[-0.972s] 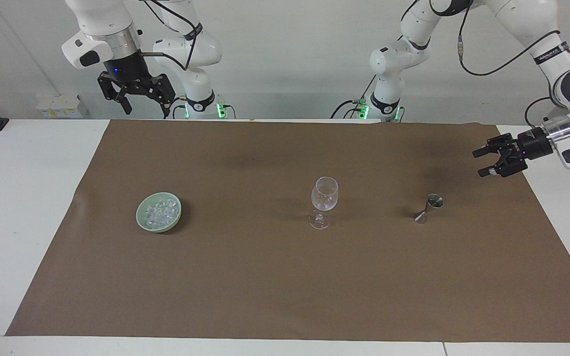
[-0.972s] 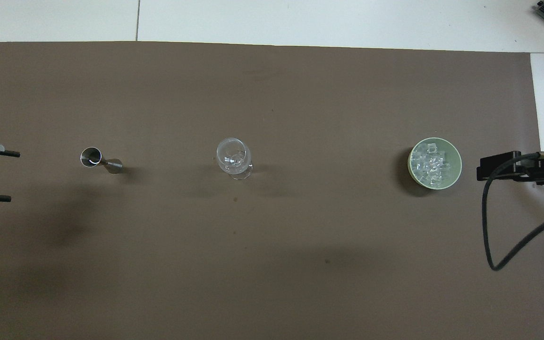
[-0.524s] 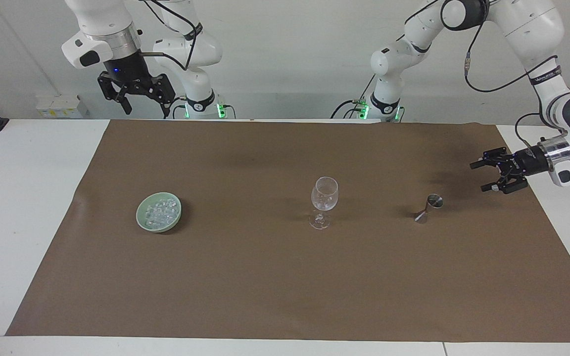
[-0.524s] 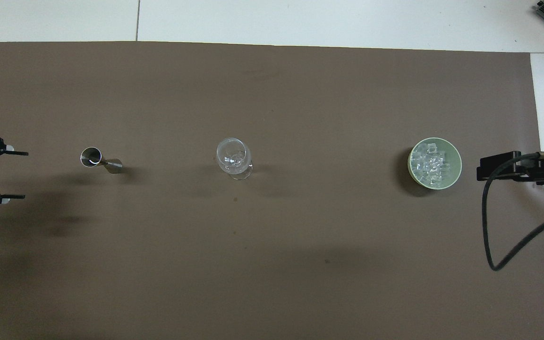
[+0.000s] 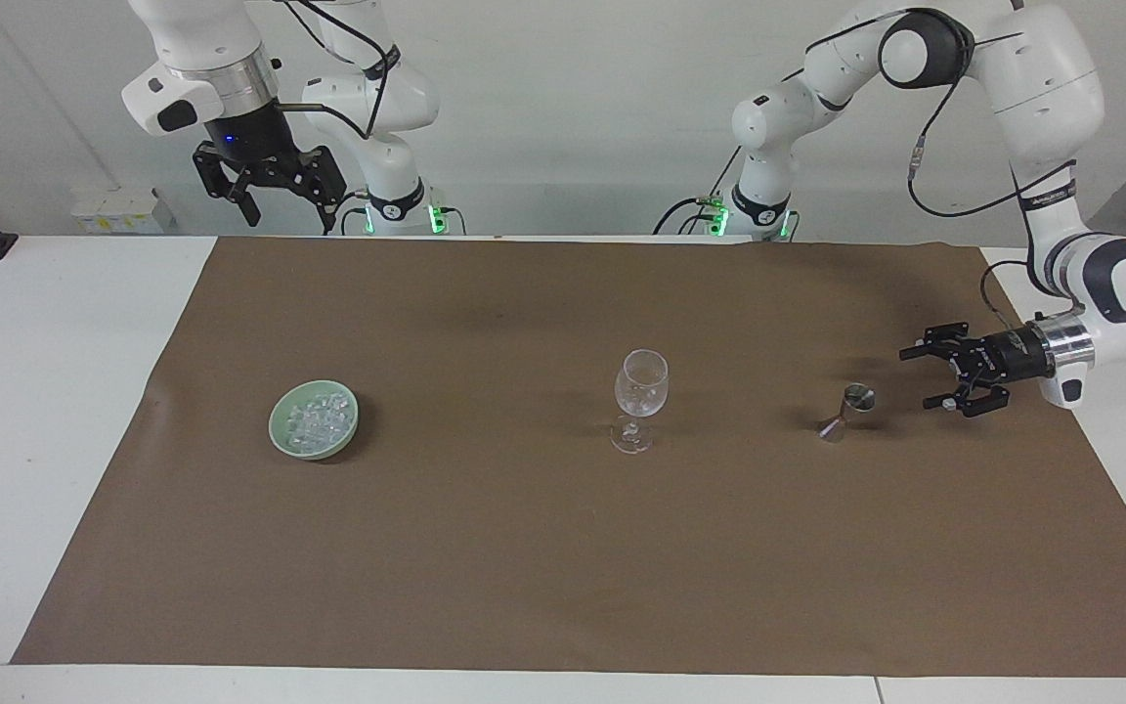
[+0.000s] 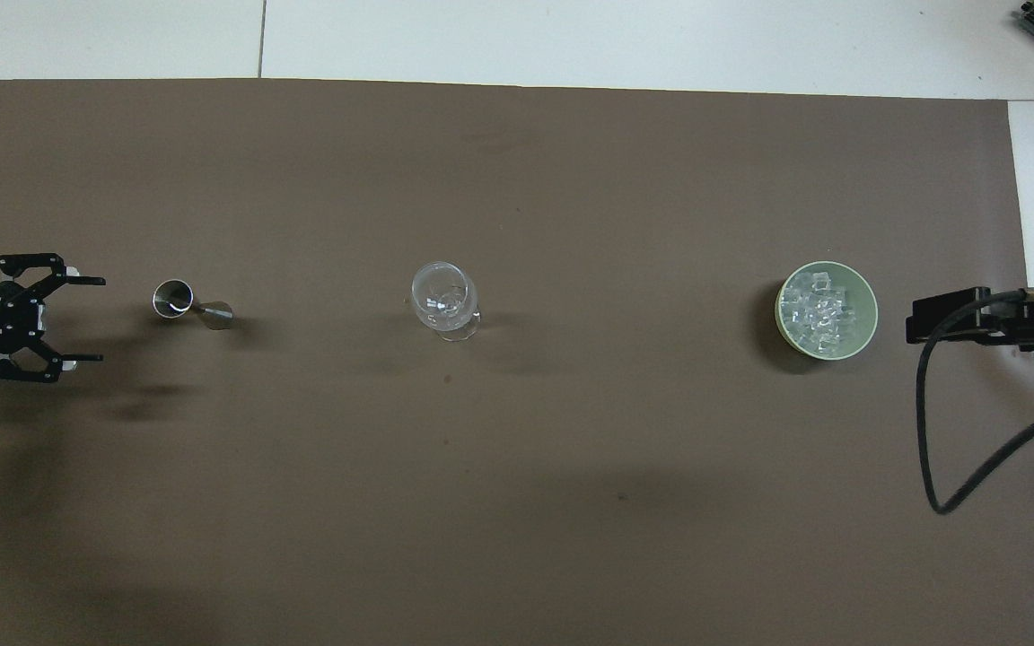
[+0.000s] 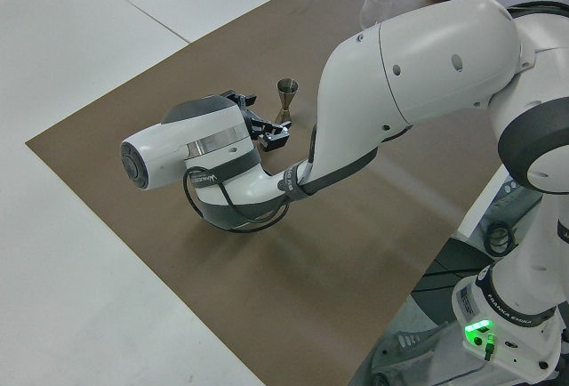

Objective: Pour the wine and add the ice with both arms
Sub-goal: 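Close the left gripper around the silver jigger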

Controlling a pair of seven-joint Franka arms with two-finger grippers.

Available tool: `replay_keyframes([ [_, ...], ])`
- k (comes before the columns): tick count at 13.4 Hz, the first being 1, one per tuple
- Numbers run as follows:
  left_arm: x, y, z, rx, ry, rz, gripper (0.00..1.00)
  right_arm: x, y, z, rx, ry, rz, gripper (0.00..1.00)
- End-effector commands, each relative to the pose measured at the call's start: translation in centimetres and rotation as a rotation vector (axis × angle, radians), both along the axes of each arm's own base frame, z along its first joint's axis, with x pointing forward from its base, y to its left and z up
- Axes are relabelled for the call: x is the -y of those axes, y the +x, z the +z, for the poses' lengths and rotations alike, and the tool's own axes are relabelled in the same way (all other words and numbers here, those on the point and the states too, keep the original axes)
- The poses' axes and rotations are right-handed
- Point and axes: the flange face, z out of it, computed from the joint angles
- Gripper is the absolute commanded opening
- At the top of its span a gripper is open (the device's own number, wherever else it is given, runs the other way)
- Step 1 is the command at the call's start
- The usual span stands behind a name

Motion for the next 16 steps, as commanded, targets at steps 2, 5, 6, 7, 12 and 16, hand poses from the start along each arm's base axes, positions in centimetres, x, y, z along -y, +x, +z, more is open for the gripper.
replay_keyframes([
  [2, 0.9, 1.2, -1.9, -0.026, -0.042, 0.035, 1.00, 0.4, -0.5, 0.1, -0.011, 0.010, 0.005, 1.00],
  [5, 1.8, 1.8, -3.0, -0.028, -0.053, 0.050, 1.00, 0.4, -0.5, 0.1, -0.011, 0.010, 0.007, 1.00],
  [6, 1.8, 1.9, -3.5, -0.031, -0.053, 0.058, 1.00, 0.4, -0.5, 0.1, -0.011, 0.010, 0.007, 1.00],
  [7, 1.9, 1.9, -3.8, -0.033, -0.049, 0.061, 1.00, 0.4, -0.5, 0.1, -0.011, 0.010, 0.005, 1.00],
  [12, 3.2, 2.3, -6.2, -0.052, -0.096, 0.076, 1.00, 0.4, -0.5, 0.1, -0.011, 0.010, 0.005, 1.00],
  [16, 4.5, 2.7, -6.5, -0.054, -0.113, 0.066, 1.00, 0.4, -0.5, 0.1, -0.011, 0.010, 0.007, 1.00],
])
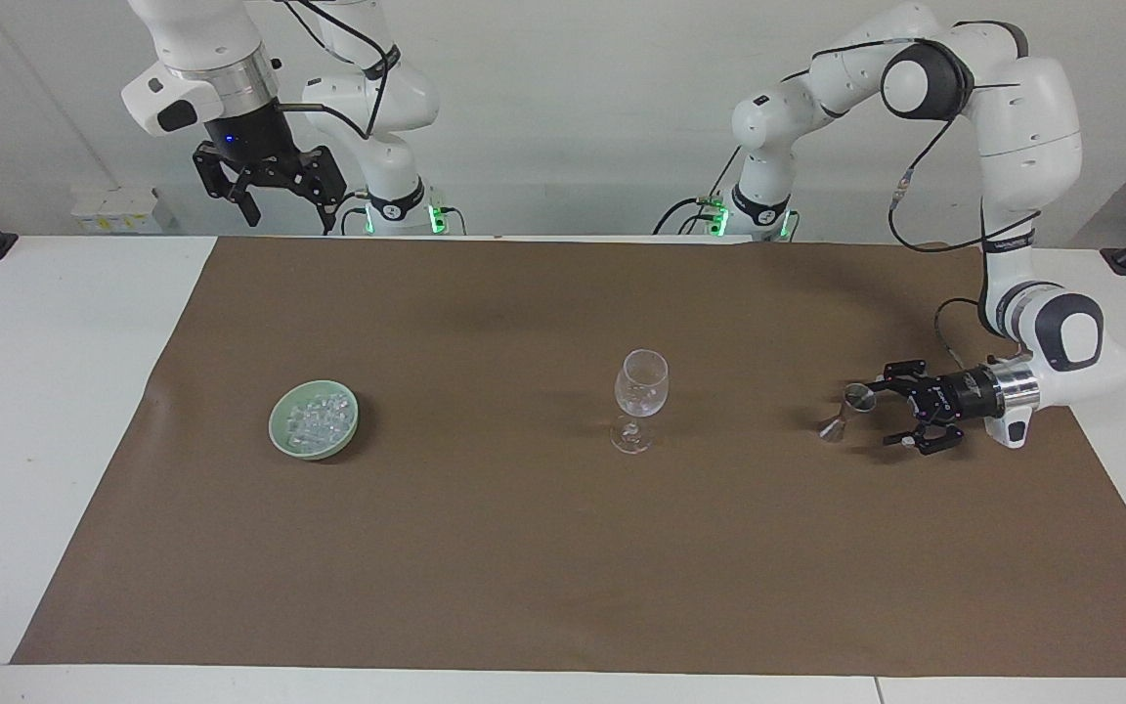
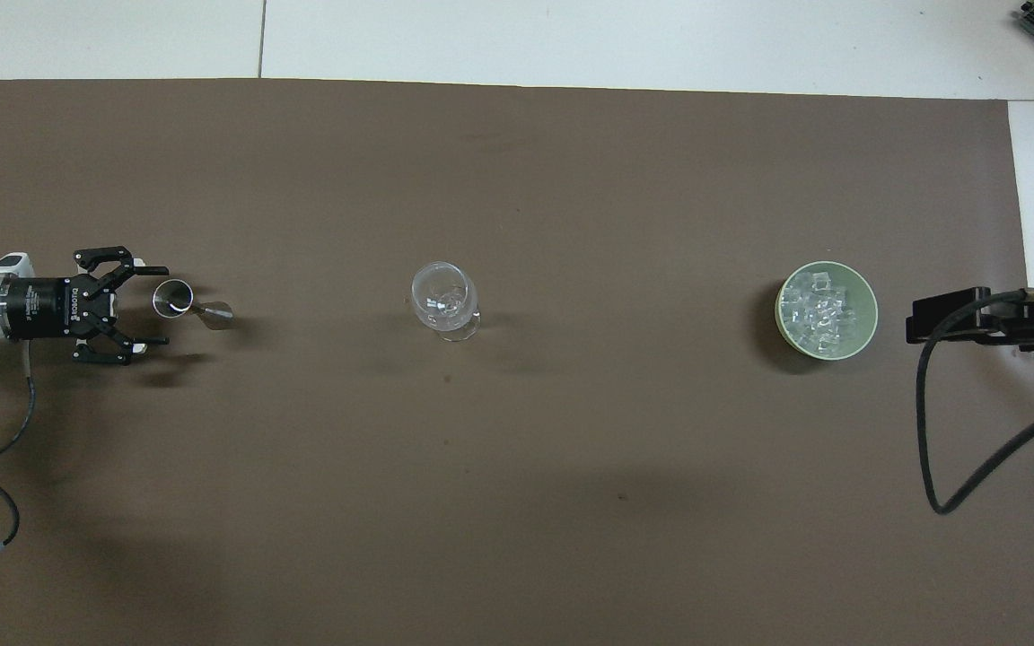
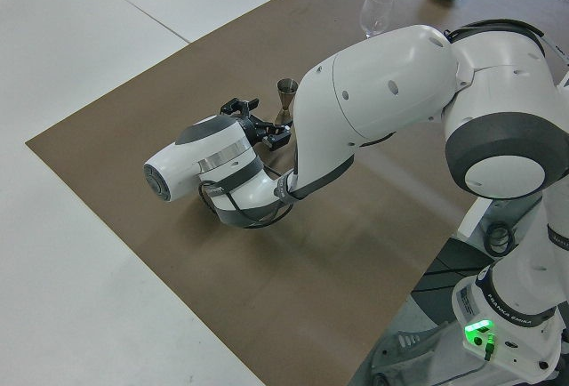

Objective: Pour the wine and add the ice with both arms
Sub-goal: 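Close the left gripper around the silver jigger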

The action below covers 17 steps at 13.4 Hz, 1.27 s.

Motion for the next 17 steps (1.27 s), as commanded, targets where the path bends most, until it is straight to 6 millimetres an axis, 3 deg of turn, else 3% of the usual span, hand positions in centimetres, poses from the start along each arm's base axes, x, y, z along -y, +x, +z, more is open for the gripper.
replay_keyframes([
  [1, 0.5, 0.7, -0.1, -0.004, -0.014, 0.021, 1.00, 0.4, -0.5, 0.1, -0.011, 0.010, 0.005, 1.00],
  [14, 2.5, 1.0, -2.6, -0.016, -0.053, 0.021, 1.00, 0.4, -0.5, 0.1, -0.011, 0.010, 0.007, 1.00],
  [17, 2.4, 1.2, -2.4, -0.013, -0.053, 0.019, 0.90, 0.4, -0.5, 0.1, -0.009, 0.010, 0.007, 1.00],
])
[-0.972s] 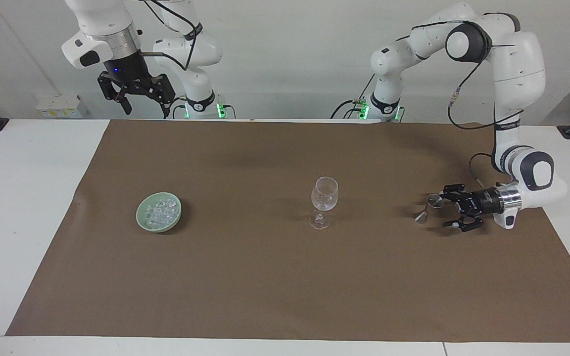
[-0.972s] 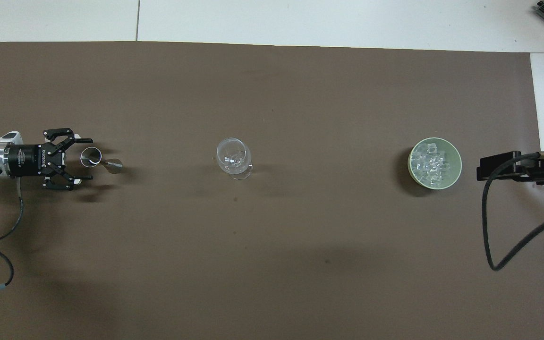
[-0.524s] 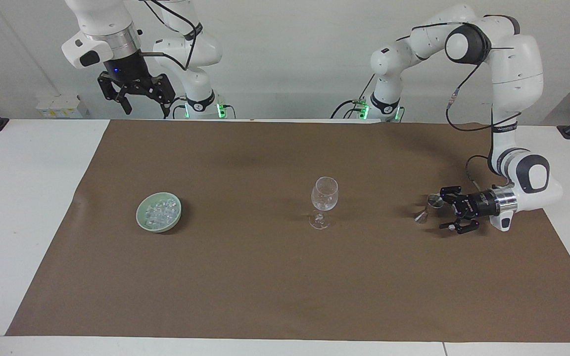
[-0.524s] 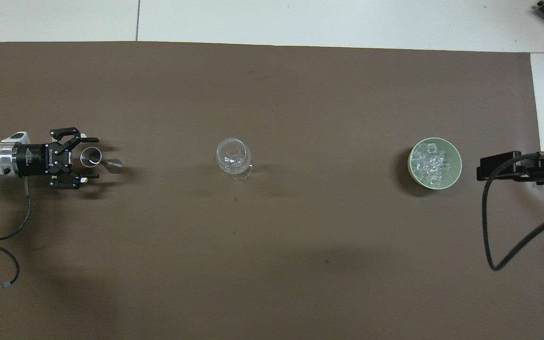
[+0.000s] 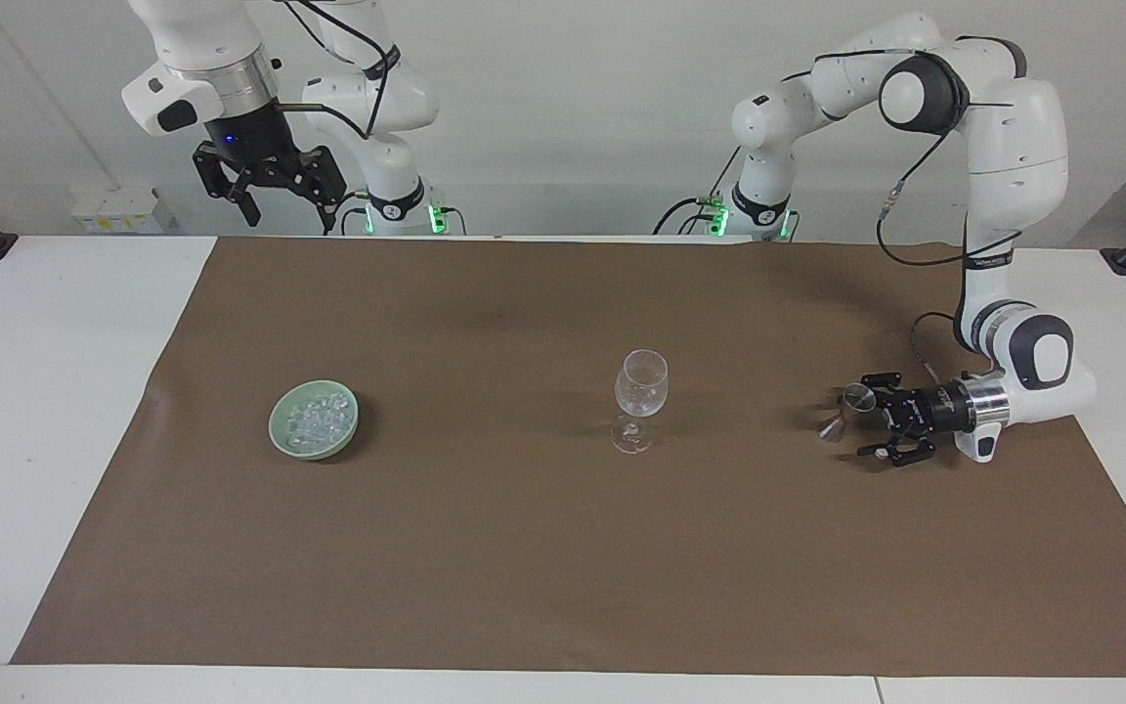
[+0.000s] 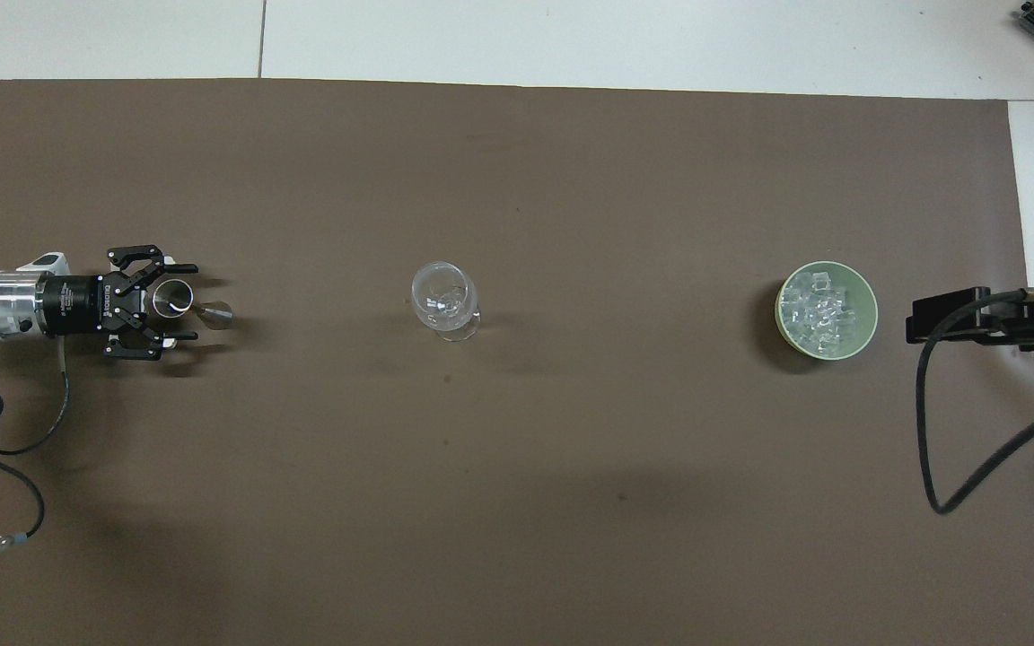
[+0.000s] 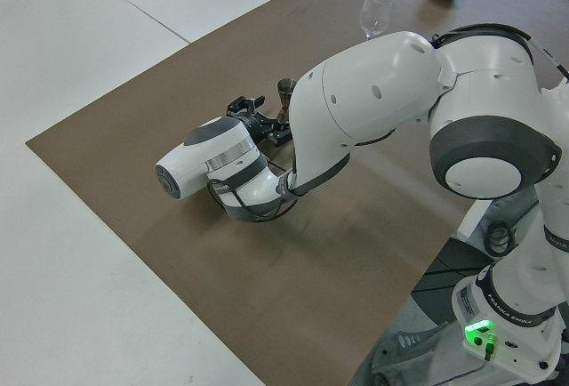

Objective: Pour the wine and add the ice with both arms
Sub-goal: 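Close the left gripper around the silver jigger, then lift the silver jigger off the table with the left gripper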

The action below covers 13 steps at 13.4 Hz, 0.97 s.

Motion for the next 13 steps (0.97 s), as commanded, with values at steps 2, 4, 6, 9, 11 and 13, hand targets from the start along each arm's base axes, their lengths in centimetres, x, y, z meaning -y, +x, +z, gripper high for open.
replay_keyframes([
  [2, 0.11, 0.48, -0.10, 0.004, -0.011, 0.014, 0.82, 0.38, -0.48, 0.14, -0.009, 0.010, 0.007, 1.00],
  [4, 0.13, 0.49, 0.02, 0.006, -0.014, 0.013, 0.81, 0.38, -0.48, 0.14, -0.009, 0.010, 0.007, 1.00],
  [6, 0.15, 0.39, 0.12, 0.005, -0.025, 0.008, 0.81, 0.38, -0.48, 0.07, -0.011, 0.010, 0.005, 1.00],
  [9, 0.31, 0.16, 0.20, -0.001, -0.042, -0.006, 0.79, 0.38, -0.48, 0.07, -0.011, 0.010, 0.005, 1.00],
  [11, 0.38, 0.11, 0.33, 0.002, -0.046, -0.013, 0.79, 0.38, -0.48, 0.07, -0.011, 0.010, 0.005, 1.00],
  [13, 0.34, 0.13, 0.63, 0.014, -0.051, -0.023, 0.77, 0.38, -0.48, 0.07, -0.011, 0.010, 0.007, 1.00],
])
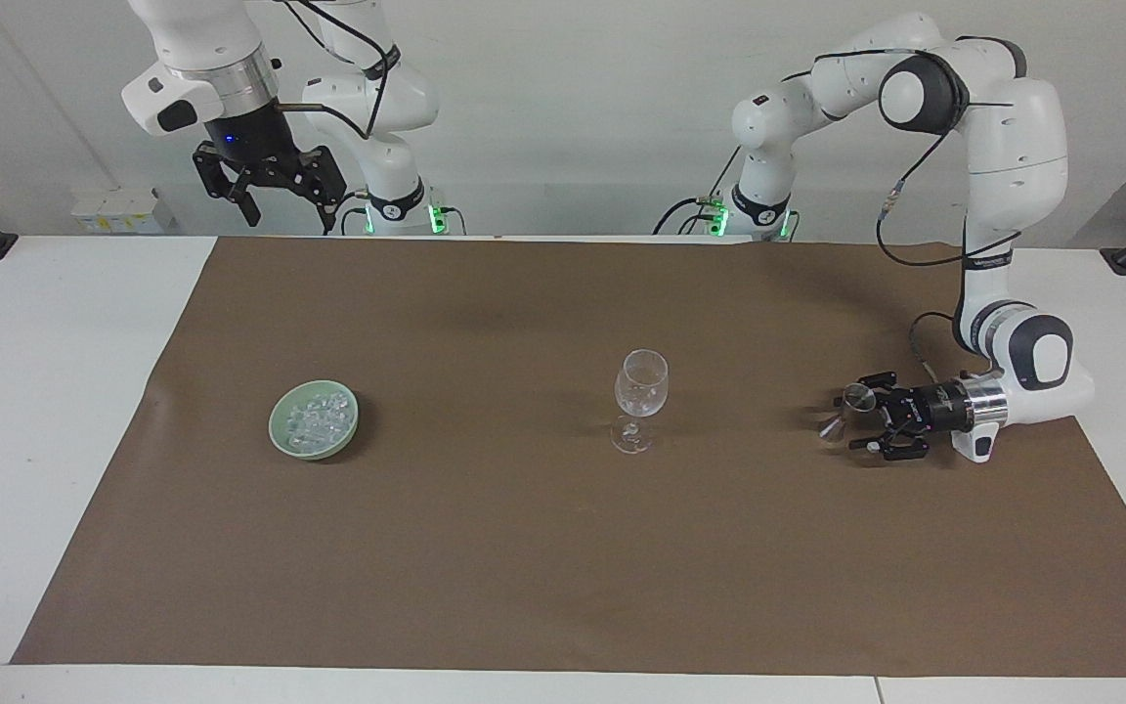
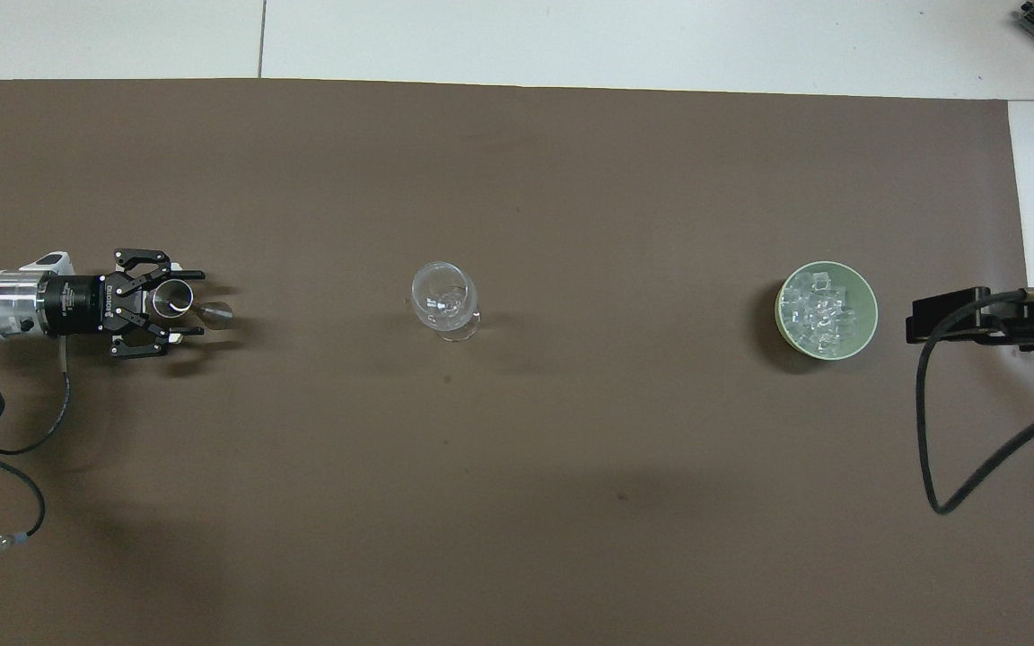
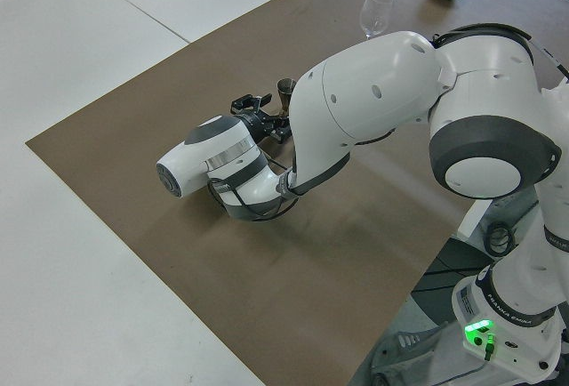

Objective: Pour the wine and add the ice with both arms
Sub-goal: 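Lift the silver jigger off the table with the left gripper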

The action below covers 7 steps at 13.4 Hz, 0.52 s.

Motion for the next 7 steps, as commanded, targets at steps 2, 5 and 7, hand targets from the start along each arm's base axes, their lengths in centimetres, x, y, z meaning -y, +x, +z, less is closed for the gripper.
replay_keyframes([
  [2, -0.18, 0.19, 0.34, 0.026, -0.024, -0.009, 0.76, 0.38, -0.48, 0.07, -0.011, 0.010, 0.005, 1.00],
  [5, -0.38, 0.08, 0.29, 0.047, -0.019, -0.016, 0.75, 0.38, -0.48, 0.07, -0.011, 0.010, 0.005, 1.00],
  [7, -0.37, 0.04, 0.18, 0.055, -0.018, -0.020, 0.75, 0.38, -0.48, 0.07, -0.011, 0.010, 0.005, 1.00],
])
